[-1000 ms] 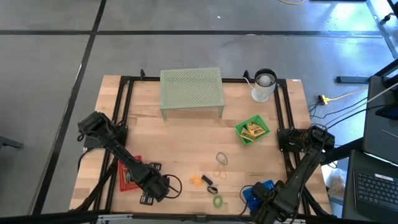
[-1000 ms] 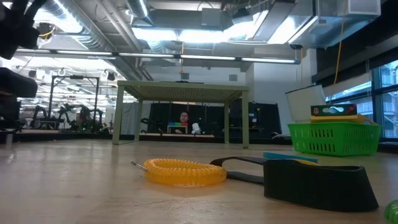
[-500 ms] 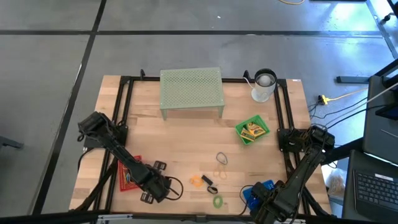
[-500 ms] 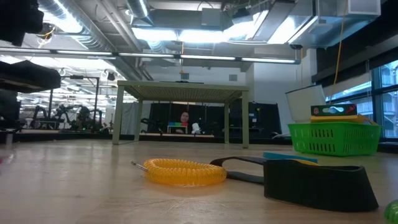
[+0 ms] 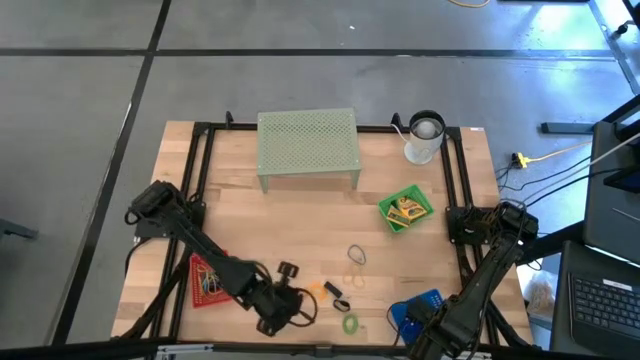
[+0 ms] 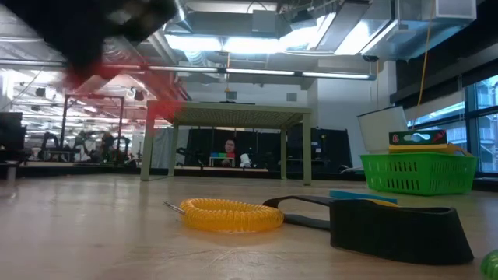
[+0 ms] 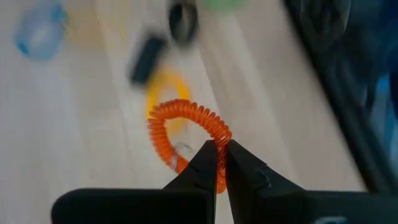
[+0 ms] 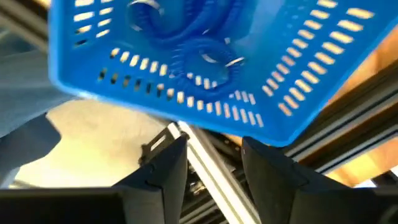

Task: Pick & Place Office Desk Supplies
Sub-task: Put the orange spring rubber band into the blue bin

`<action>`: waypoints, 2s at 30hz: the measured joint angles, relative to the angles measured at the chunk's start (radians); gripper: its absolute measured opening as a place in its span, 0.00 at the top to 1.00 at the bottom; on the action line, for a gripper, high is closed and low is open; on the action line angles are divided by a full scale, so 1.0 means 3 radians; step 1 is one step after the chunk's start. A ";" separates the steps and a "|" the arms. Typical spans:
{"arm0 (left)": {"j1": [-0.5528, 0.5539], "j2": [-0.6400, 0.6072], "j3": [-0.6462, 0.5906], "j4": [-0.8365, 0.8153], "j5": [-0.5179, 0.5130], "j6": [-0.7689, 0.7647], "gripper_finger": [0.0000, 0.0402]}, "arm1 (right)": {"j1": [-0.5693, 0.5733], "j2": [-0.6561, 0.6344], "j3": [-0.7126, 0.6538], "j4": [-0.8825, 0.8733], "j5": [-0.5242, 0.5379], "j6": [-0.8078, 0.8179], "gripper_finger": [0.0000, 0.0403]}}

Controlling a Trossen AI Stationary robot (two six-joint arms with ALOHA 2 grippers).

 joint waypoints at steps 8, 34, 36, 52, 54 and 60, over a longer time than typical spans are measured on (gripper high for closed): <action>0.0025 -0.0008 0.0453 0.0589 -0.0033 0.0507 0.97 | 0.0001 0.0000 0.0000 0.0642 0.0392 -0.0336 0.65; 0.0010 -0.0015 0.0655 0.0663 0.0014 0.0544 0.97 | -0.0592 -0.0005 0.0000 0.1997 0.3338 -0.3762 0.63; 0.0011 -0.0015 0.0655 0.0620 0.0014 0.0538 0.97 | -0.0652 -0.0005 0.0000 0.2039 0.3268 -0.3867 0.60; 0.0049 -0.0016 0.0505 0.0682 -0.0088 0.0568 0.97 | -0.0734 -0.0006 0.0001 0.2802 0.2855 -0.4883 0.42; 0.0050 -0.0016 0.0505 0.0735 -0.0113 0.0607 0.97 | -0.0736 -0.0006 0.0001 0.2812 0.2857 -0.4884 0.42; 0.0061 -0.0016 0.0505 0.0805 -0.0112 0.0641 0.97 | -0.0737 -0.0006 0.0001 0.2812 0.2854 -0.4878 0.44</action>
